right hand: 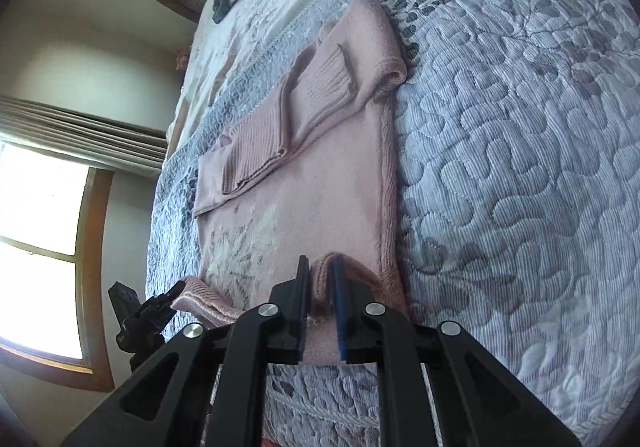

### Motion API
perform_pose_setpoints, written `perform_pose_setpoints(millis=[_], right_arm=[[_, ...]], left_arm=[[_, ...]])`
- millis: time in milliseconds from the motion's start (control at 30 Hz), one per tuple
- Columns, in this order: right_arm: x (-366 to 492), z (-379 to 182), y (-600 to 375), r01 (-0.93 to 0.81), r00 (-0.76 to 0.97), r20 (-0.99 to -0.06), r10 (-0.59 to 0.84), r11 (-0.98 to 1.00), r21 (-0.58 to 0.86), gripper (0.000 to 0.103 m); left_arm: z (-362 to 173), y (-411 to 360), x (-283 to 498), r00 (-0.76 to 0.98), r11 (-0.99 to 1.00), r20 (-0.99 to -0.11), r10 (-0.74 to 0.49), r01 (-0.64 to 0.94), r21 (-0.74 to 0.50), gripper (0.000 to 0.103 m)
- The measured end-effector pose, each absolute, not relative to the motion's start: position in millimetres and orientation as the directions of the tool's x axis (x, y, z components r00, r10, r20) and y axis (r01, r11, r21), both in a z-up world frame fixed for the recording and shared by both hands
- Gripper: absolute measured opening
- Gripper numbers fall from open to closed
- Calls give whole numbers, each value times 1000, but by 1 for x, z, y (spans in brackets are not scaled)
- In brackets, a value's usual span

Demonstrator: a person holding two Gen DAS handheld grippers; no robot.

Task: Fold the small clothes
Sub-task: 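Grasp the hem with the left tool while the right tool grasps the hem beside it, then lift the hem with both tools and fold it up over the folded sleeves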

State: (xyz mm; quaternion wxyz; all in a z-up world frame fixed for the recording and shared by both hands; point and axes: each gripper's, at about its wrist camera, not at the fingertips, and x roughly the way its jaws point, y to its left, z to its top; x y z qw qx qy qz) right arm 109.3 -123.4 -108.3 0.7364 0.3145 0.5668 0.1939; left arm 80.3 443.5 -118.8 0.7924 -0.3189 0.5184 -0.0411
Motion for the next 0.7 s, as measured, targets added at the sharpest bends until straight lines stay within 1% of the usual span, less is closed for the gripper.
perform_pose_setpoints(millis=[133, 233, 267, 333, 367, 433, 467, 567, 700], right_arm=[[128, -126, -125, 109, 259, -731, 632, 732, 672, 11], [137, -135, -125, 125, 250, -733, 633, 730, 672, 13], [140, -137, -125, 129, 249, -733, 633, 728, 673, 14], [143, -140, -127, 137, 250, -737, 628, 730, 669, 21], [144, -140, -128, 141, 253, -740, 623, 733, 665, 27], [143, -138, -133, 136, 263, -744, 614, 740, 659, 29], [142, -136, -134, 128, 266, -750, 605, 749, 650, 30], [137, -127, -141, 102, 285, -777, 561, 788, 607, 32], [130, -116, -149, 70, 312, -794, 523, 820, 568, 35]], left_arm=[[-129, 451, 94, 462, 765, -792, -399, -308, -565, 23], [-133, 455, 103, 462, 754, -790, -402, -323, -573, 25], [-133, 455, 105, 461, 757, -793, -398, -324, -568, 25], [-133, 458, 107, 458, 763, -800, -387, -329, -557, 35], [-133, 460, 107, 461, 760, -800, -385, -333, -558, 36], [-131, 467, 103, 468, 754, -794, -388, -335, -566, 39], [-129, 470, 101, 473, 755, -795, -380, -337, -562, 39], [-119, 480, 93, 501, 762, -788, -357, -332, -556, 46], [-105, 485, 90, 521, 812, -796, -309, -291, -506, 46]])
